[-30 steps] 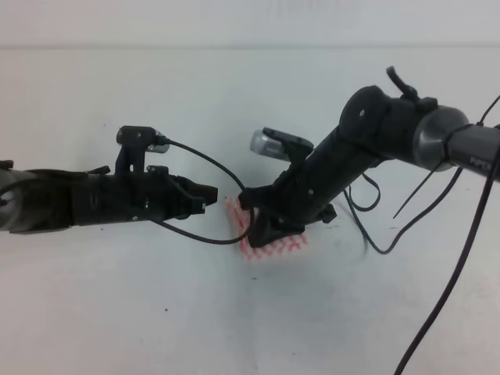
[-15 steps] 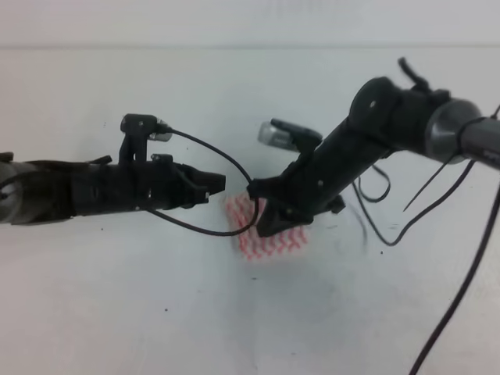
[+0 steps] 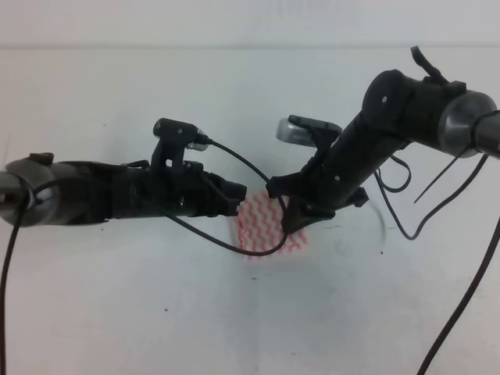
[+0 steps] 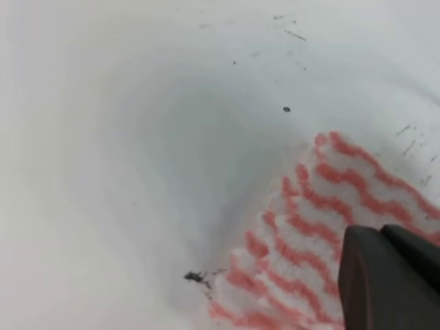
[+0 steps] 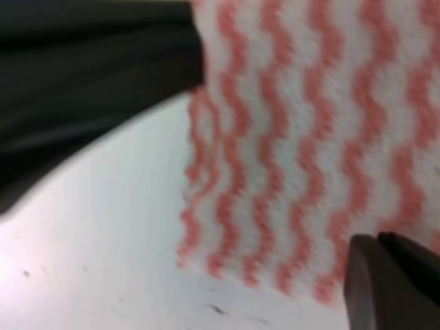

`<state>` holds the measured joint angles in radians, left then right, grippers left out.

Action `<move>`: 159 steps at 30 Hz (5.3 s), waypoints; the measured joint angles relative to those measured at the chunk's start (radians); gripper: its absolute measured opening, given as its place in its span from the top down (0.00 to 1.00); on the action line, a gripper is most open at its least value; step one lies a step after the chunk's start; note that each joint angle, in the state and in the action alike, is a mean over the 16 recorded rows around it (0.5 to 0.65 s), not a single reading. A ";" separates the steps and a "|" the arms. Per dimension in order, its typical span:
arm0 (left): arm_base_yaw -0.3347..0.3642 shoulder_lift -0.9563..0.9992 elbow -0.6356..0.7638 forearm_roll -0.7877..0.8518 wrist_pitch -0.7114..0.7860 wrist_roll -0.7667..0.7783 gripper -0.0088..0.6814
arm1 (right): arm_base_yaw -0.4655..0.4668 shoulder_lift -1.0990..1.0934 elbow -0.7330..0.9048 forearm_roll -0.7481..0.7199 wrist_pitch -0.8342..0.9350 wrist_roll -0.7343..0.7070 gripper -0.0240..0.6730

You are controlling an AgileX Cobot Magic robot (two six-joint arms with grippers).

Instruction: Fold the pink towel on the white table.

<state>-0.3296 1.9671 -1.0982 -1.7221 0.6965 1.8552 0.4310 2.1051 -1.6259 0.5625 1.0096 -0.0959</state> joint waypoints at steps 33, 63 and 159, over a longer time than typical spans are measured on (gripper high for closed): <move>-0.013 0.000 0.000 0.011 -0.011 -0.007 1.00 | 0.001 0.001 -0.001 -0.069 0.033 0.069 0.99; -0.050 0.079 -0.001 0.039 0.052 -0.076 0.99 | 0.001 0.032 -0.001 -0.064 0.030 0.066 0.99; -0.051 -0.014 -0.002 0.469 0.000 -0.359 0.99 | -0.001 0.108 -0.143 -0.078 -0.153 0.096 0.99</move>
<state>-0.3804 1.9533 -1.1000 -1.2535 0.6961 1.4962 0.4303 2.2134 -1.7692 0.4843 0.8567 0.0003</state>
